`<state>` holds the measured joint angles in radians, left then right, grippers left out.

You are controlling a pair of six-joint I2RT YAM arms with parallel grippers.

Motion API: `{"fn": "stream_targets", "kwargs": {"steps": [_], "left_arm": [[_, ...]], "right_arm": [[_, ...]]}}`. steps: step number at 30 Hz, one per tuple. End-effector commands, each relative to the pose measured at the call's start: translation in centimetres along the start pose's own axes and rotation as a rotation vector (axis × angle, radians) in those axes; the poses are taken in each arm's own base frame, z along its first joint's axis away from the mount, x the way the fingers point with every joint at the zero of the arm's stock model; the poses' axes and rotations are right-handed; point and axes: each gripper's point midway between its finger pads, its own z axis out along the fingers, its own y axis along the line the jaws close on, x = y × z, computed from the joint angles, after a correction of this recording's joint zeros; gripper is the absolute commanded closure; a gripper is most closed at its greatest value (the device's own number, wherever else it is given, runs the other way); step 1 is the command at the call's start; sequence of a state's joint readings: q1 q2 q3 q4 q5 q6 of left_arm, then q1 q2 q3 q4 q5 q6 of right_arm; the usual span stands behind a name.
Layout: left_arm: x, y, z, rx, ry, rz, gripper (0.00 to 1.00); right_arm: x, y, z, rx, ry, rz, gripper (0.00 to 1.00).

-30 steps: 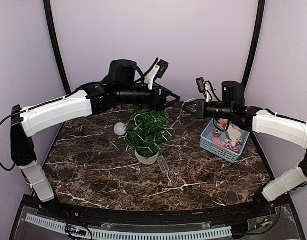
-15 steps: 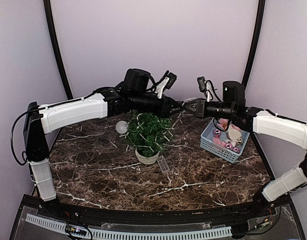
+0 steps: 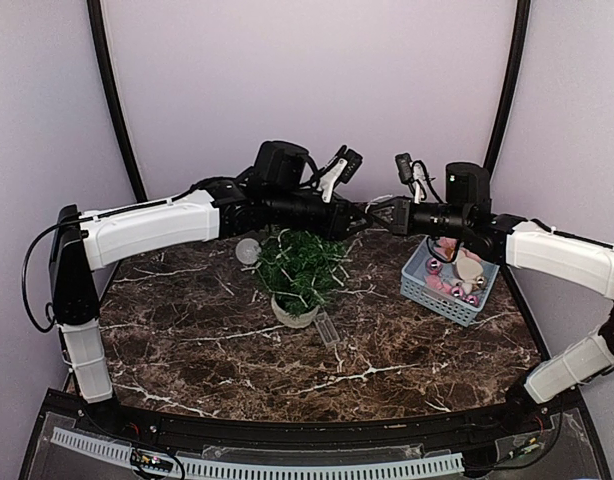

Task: Decorate the small christmas tree
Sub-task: Wrap the side of the string light in the gap of the branches.

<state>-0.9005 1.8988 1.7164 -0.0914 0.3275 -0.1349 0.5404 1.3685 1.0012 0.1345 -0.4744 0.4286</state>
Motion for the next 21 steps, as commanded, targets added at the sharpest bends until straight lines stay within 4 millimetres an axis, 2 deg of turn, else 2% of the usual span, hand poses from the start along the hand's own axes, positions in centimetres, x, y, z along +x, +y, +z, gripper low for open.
{"fn": "stream_targets", "kwargs": {"steps": [1, 5, 9, 13, 17, 21], "left_arm": [[-4.7, -1.5, -3.3, -0.042, -0.091, 0.059, 0.61], [-4.6, -1.8, -3.4, -0.091, -0.074, 0.058, 0.59], [-4.2, -1.9, -3.0, -0.133, -0.064, 0.078, 0.53], [-4.8, -1.4, -3.4, -0.179, -0.075, 0.082, 0.51], [-5.0, -1.5, -3.4, -0.204, -0.066, 0.084, 0.60], [-4.0, -1.4, -2.6, -0.228, -0.023, 0.071, 0.67]], "right_arm": [[-1.6, 0.4, -0.8, 0.002, -0.063, -0.020, 1.00], [-1.7, 0.3, -0.9, 0.012, -0.072, -0.022, 1.00], [-1.6, 0.3, -0.7, 0.007, -0.068, -0.017, 1.00], [-1.5, 0.4, -0.6, 0.004, -0.067, -0.014, 1.00], [-1.8, 0.5, -0.8, 0.008, -0.076, -0.016, 1.00], [-1.9, 0.5, -0.8, 0.016, -0.082, -0.019, 1.00]]}}
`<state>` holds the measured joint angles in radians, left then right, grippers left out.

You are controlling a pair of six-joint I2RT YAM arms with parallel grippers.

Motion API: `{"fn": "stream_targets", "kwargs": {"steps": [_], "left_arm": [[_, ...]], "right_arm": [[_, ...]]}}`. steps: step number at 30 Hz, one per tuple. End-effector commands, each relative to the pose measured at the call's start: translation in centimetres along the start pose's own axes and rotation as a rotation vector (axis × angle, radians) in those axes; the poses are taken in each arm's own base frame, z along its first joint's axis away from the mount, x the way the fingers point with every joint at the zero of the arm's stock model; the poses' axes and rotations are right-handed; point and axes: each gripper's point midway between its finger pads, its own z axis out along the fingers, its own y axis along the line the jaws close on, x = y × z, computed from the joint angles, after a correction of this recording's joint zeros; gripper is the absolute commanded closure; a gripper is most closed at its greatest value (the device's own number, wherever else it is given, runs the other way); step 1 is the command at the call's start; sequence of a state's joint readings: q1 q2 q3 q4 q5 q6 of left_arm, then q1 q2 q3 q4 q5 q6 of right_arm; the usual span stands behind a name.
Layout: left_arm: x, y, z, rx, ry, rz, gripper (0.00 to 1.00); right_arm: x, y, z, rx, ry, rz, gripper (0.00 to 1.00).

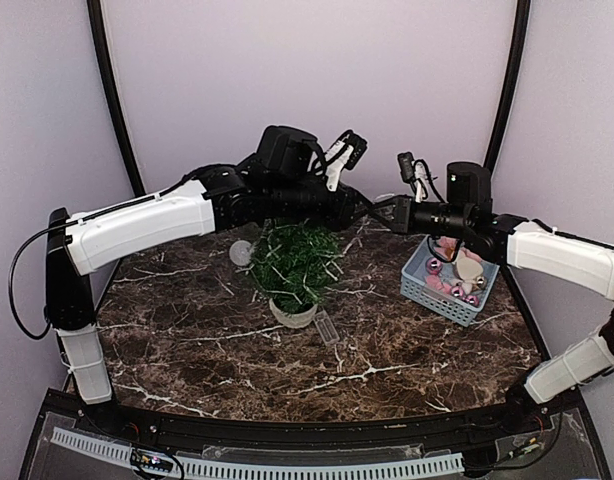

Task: Decorate the small christmas tree
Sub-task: Wrap the side of the string light in the gap of the branches.

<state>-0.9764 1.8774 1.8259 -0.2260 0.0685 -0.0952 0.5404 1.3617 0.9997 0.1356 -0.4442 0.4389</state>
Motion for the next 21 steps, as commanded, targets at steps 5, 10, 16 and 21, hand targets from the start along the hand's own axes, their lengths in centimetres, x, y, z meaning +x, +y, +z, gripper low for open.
{"fn": "stream_targets", "kwargs": {"steps": [5, 10, 16, 21], "left_arm": [[-0.3, 0.9, -0.4, -0.106, 0.042, -0.022, 0.70], [0.2, 0.2, 0.5, -0.065, 0.056, -0.030, 0.73], [1.2, 0.2, 1.6, -0.062, 0.083, -0.034, 0.73], [1.9, 0.5, 2.3, -0.076, 0.105, -0.037, 0.74]], "right_arm": [[-1.7, 1.1, -0.7, -0.013, -0.067, -0.034, 1.00], [-1.6, 1.2, -0.7, -0.012, -0.065, -0.036, 1.00], [-1.6, 1.4, -0.5, -0.015, -0.063, -0.039, 1.00], [-1.5, 1.6, -0.5, -0.020, -0.059, -0.042, 1.00]]}}
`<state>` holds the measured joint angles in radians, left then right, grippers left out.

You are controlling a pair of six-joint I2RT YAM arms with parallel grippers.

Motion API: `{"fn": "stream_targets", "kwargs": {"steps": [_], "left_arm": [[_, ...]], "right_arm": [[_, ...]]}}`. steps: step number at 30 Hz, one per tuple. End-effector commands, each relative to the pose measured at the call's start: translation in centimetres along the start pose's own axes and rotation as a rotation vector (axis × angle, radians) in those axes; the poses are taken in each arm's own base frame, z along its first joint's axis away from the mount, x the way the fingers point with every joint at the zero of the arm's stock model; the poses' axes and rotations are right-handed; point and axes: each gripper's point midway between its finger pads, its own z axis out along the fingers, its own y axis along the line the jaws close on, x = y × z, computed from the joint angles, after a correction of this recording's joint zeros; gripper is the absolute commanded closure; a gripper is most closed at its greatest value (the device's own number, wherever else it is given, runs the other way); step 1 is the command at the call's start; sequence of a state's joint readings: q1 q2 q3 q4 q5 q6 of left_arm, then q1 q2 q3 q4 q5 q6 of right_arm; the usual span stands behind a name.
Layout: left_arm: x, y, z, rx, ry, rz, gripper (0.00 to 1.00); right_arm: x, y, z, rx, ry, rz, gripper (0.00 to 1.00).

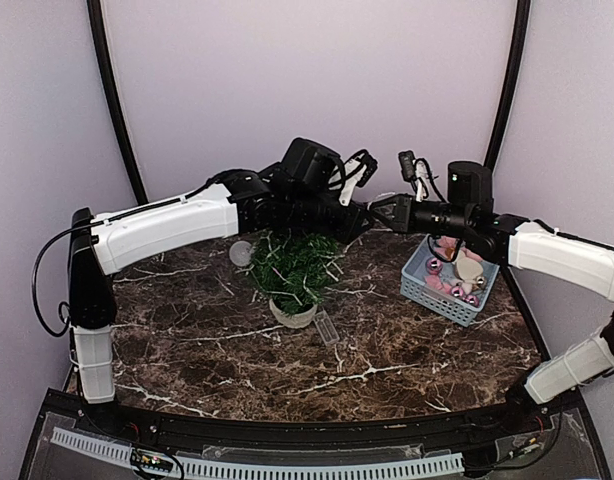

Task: Decorate the small christmas tree
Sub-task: Wrap the side of the string light in the gap of the branches.

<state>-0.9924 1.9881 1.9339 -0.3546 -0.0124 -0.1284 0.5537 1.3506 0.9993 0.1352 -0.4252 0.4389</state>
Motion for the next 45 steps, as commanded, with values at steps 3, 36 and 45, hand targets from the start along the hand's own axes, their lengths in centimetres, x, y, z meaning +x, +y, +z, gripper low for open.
{"fn": "stream_targets", "kwargs": {"steps": [3, 36, 45], "left_arm": [[-1.4, -0.3, -0.6, 0.001, -0.026, -0.006, 0.76], [-5.0, -2.8, -6.1, 0.129, -0.103, -0.043, 1.00], [-4.1, -2.5, -6.9, 0.120, -0.095, -0.052, 1.00]], "right_arm": [[-1.3, 1.1, -0.3, -0.023, -0.048, -0.036, 1.00], [1.9, -3.8, 1.3, 0.188, -0.020, -0.099, 0.98], [2.0, -4.9, 1.0, 0.242, -0.048, -0.066, 0.81]]}}
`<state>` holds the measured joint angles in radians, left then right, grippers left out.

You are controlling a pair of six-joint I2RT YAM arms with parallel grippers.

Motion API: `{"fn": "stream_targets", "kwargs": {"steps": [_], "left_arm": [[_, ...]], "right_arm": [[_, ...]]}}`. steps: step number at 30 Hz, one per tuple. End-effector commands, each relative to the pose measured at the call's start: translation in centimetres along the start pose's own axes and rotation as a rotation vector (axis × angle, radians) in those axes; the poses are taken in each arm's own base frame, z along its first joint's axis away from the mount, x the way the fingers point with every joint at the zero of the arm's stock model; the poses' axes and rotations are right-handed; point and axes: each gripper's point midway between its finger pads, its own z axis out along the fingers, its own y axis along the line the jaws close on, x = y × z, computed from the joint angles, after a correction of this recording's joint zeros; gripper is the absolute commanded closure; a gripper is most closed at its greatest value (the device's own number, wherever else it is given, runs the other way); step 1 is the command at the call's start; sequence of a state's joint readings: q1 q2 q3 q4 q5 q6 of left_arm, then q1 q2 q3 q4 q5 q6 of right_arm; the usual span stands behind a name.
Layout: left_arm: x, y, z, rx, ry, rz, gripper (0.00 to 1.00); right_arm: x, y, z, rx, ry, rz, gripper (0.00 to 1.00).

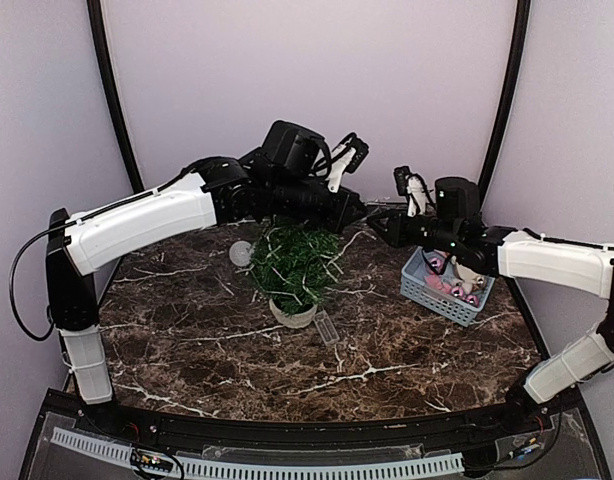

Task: Decorate the small christmas tree
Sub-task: Wrap the side of the string light in the gap of the branches.

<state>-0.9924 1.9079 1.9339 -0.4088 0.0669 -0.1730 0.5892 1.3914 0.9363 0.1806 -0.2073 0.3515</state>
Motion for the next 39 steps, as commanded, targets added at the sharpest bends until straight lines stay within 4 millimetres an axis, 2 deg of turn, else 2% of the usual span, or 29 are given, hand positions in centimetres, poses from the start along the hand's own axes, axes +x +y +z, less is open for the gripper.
{"fn": "stream_targets", "kwargs": {"steps": [1, 6, 9, 14, 17, 21, 25, 28, 31, 35, 39], "left_arm": [[-2.6, -1.4, -3.6, 0.043, -0.086, -0.005, 1.00], [-2.6, -1.5, -3.9, 0.049, -0.094, -0.007, 1.00], [-2.6, -1.4, -3.9, 0.045, -0.099, -0.005, 1.00], [-2.5, -1.1, -3.6, 0.031, -0.101, 0.004, 1.00], [-2.4, -1.0, -3.4, 0.028, -0.099, 0.006, 1.00], [-2.2, -1.1, -3.2, 0.035, -0.096, 0.013, 1.00], [-2.1, -1.0, -3.0, 0.031, -0.098, 0.028, 1.00], [-1.9, -0.8, -2.8, 0.018, -0.094, 0.034, 1.00], [-1.7, -0.4, -2.6, -0.002, -0.095, 0.038, 1.00], [-1.6, -0.3, -2.2, -0.003, -0.096, 0.048, 1.00], [-1.6, -0.4, -1.9, 0.004, -0.096, 0.054, 1.00]], "right_arm": [[-0.2, -0.9, -0.1, 0.046, -0.036, 0.016, 0.79], [-0.2, -0.1, -0.5, 0.005, -0.032, 0.019, 0.77], [-0.3, 0.8, -1.4, -0.034, -0.039, 0.021, 0.71], [-0.1, 1.5, -3.9, -0.063, -0.067, 0.040, 0.61], [0.1, 1.1, -5.9, -0.061, -0.101, 0.052, 0.52], [-1.3, 1.2, -8.0, -0.093, -0.172, 0.108, 0.45], [-3.4, 2.2, -8.7, -0.171, -0.234, 0.298, 0.41], [-5.2, 4.4, -10.0, -0.324, -0.290, 0.455, 0.38], [-6.4, 6.7, -11.2, -0.433, -0.320, 0.513, 0.38], [-7.3, 8.6, -11.4, -0.460, -0.308, 0.530, 0.38], [-7.6, 9.0, -10.2, -0.437, -0.282, 0.541, 0.40]]}}
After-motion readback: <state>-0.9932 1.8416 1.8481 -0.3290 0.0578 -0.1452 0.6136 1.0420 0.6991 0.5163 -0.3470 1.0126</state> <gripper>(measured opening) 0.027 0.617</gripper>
